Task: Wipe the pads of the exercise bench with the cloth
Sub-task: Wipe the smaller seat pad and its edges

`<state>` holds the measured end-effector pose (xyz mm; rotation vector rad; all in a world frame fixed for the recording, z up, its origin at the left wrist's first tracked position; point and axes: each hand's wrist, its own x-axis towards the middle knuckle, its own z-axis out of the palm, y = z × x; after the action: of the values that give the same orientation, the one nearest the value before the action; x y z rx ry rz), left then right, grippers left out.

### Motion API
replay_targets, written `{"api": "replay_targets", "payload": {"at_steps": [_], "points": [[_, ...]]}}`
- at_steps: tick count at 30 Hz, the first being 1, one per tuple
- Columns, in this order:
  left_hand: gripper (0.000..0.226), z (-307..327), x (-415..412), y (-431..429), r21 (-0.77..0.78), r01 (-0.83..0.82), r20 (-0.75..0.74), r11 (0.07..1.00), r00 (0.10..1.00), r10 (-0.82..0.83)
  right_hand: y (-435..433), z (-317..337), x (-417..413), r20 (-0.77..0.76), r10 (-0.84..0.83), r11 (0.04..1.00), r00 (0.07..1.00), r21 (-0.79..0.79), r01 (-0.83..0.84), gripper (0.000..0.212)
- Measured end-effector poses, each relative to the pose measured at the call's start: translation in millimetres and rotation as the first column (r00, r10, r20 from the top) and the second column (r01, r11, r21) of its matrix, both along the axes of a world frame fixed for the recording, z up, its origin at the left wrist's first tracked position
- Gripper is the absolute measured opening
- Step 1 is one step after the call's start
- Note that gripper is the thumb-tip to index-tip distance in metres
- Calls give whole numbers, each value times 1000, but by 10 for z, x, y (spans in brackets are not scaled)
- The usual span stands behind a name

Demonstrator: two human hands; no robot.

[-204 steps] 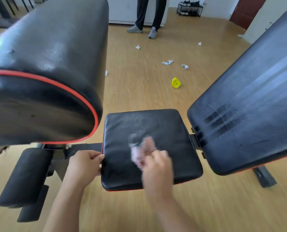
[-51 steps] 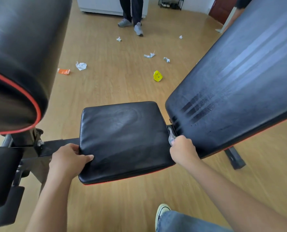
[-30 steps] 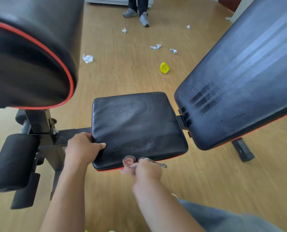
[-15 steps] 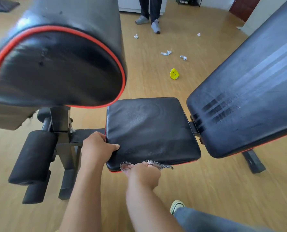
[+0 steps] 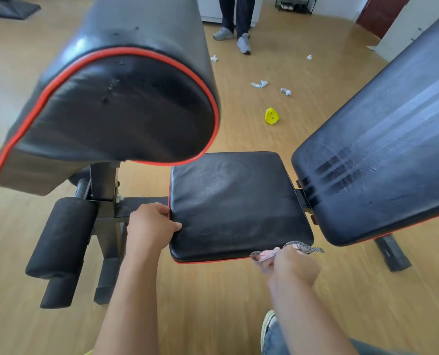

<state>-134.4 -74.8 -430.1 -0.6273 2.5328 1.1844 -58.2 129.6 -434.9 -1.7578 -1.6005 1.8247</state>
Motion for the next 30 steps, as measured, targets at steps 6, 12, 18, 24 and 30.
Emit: {"api": "replay_targets", "payload": {"at_steps": [6,12,18,24,30], "points": [[19,-77,-24,-60,53,-83,-19,995,996,84,-1309,117,13,-201,524,835,828,-72,-546,25],[30,-16,-67,-269,147,-280,15,949,960,281,-1217,-56,-325,303,949,-186,89,764,-618,30],[25,-80,-19,-368,111,-231,12,967,973,231,-970,-415,-749,887,396,-918,-238,392,-64,20],[24,-110,-44,-354,226,-89,68,970,995,76,-1056,-170,-1827,929,312,-949,-198,315,-16,28],[26,-138,-61,-286,243,-25,113,970,994,-3,-1172,-21,-1964,898,382,-907,-218,320,-274,40]]}}
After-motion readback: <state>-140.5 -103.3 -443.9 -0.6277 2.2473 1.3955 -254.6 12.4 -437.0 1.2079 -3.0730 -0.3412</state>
